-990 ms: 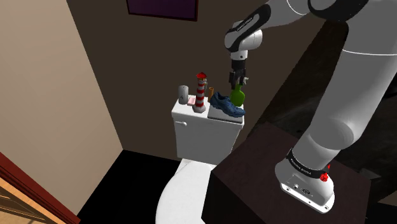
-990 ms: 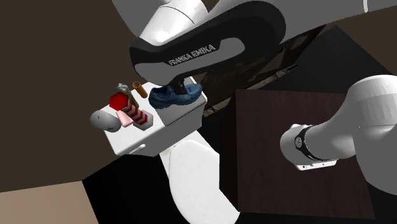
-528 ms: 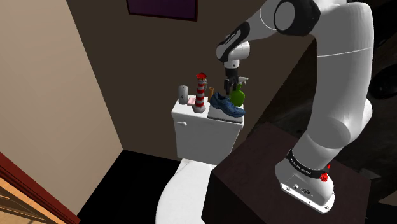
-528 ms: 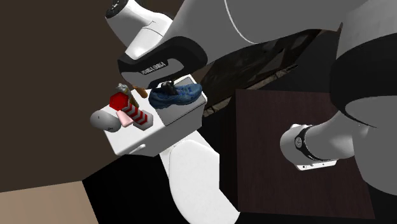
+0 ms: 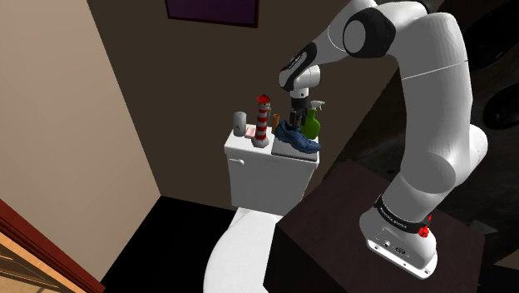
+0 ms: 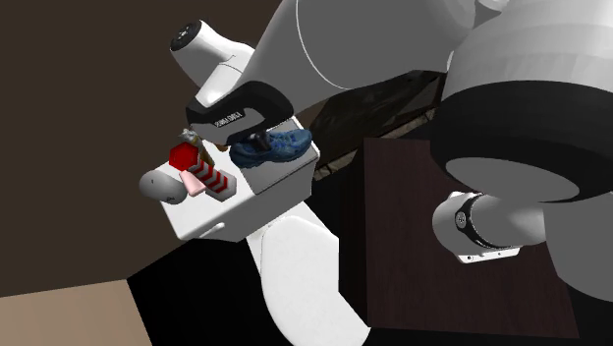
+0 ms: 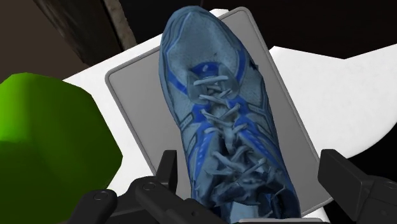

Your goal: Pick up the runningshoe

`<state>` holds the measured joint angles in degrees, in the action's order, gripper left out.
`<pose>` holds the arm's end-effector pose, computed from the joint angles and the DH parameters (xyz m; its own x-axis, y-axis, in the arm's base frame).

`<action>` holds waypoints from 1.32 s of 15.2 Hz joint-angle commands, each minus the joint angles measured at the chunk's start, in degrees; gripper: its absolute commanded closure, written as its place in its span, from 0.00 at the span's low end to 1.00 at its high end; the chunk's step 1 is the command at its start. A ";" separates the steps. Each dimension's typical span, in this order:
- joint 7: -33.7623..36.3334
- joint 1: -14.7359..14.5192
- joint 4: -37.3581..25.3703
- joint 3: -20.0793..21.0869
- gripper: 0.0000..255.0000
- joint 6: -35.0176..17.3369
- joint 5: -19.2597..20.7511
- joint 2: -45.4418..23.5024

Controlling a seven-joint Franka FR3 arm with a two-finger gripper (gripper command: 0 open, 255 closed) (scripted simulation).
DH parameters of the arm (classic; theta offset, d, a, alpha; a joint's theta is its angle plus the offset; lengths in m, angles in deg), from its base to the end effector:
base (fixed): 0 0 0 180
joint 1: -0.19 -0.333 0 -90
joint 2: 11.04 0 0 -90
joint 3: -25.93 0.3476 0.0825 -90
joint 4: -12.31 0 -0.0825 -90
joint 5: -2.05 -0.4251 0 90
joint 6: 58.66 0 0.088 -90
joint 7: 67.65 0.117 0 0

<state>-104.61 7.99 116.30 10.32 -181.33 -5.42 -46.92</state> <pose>0.6116 -0.2500 0.1696 0.9487 0.1846 -0.2567 0.1630 -0.9812 -0.1032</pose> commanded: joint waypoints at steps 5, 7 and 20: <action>-0.11 0.20 -0.30 0.33 1.00 -1.31 -0.41 -1.61; -0.10 0.20 -0.31 0.33 1.00 -1.32 -0.41 -1.63; 0.28 -0.36 0.05 -0.45 1.00 2.24 0.61 2.36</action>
<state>-104.36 7.67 116.59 9.96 -179.72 -4.93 -45.04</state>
